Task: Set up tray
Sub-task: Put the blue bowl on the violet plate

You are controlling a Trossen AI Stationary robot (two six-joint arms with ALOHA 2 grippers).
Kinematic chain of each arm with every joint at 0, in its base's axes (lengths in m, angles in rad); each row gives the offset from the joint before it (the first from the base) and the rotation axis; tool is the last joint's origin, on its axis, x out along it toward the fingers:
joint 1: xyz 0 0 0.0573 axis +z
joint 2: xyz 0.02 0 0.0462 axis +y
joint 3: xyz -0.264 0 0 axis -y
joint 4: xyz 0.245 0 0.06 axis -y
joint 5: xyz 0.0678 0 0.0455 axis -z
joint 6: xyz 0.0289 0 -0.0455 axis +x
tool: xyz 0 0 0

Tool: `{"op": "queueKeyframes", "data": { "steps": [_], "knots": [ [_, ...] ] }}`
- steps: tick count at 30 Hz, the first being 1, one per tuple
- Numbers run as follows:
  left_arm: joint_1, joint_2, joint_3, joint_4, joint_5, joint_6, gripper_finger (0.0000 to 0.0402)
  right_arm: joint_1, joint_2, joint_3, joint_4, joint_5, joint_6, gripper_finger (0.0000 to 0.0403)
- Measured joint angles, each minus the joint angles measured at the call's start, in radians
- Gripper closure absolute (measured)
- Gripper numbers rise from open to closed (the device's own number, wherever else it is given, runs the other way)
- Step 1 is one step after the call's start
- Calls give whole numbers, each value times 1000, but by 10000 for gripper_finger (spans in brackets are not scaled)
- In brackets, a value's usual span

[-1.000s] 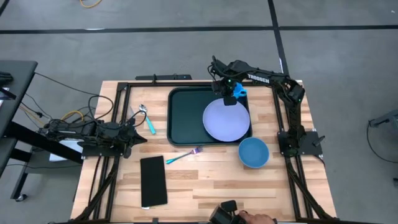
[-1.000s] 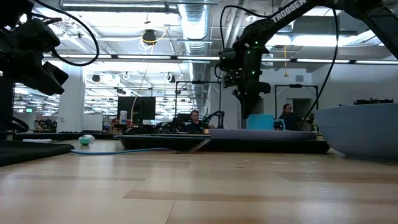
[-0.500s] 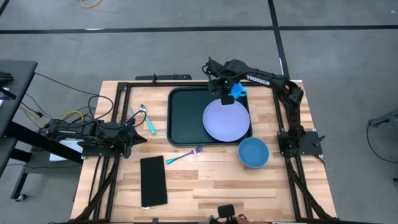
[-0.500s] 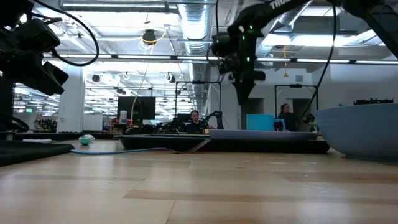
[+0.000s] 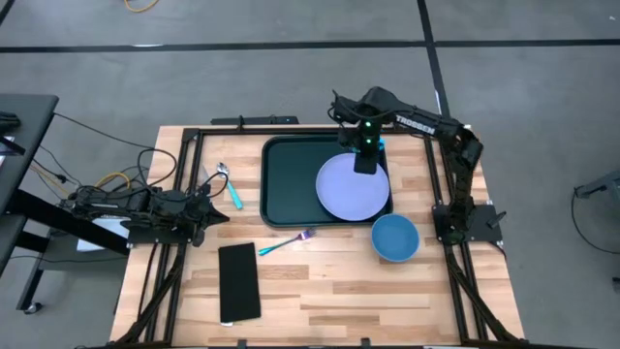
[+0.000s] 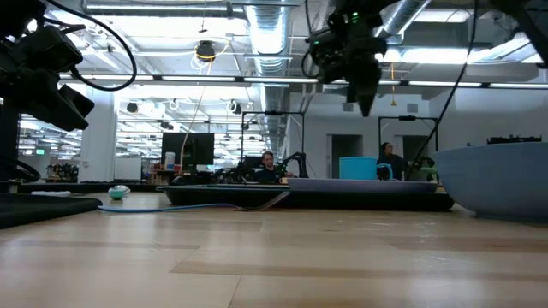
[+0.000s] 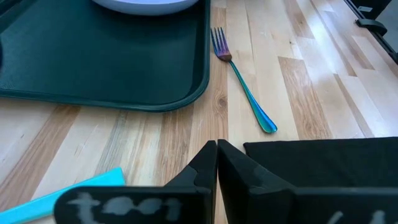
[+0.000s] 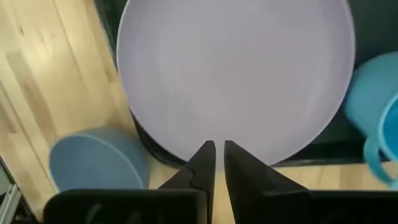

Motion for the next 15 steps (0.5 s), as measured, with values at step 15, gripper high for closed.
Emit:
{"op": "queueKeyframes", "data": {
  "steps": [15],
  "knots": [
    [0,0,0,0,0,0,401,83,-648,-753,421,58,395,376]
  ]
}}
